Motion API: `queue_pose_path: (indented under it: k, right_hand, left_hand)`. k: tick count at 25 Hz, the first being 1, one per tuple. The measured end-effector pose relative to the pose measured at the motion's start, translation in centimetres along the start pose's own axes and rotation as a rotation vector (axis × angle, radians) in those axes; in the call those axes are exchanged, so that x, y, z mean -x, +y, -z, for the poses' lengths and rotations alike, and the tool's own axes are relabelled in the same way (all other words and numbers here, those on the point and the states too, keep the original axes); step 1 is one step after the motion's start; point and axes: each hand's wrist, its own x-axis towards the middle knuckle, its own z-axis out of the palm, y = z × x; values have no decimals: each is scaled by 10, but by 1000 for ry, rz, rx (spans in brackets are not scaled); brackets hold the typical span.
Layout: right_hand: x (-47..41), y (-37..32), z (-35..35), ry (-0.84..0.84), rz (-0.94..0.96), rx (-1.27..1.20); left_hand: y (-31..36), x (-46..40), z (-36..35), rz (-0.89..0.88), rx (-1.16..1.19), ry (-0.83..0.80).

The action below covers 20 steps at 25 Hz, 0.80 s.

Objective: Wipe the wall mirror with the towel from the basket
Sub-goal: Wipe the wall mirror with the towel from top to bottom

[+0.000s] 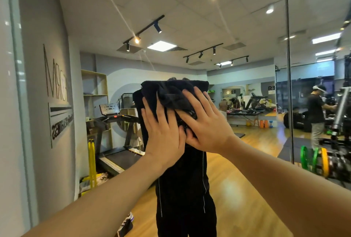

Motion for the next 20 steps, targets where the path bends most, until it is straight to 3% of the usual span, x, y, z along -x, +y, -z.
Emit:
queue_pose_path:
  k: [20]
  right_hand:
    - [124,177,83,-98,-90,183]
  left_hand:
    - [212,-51,-66,-92,102,28]
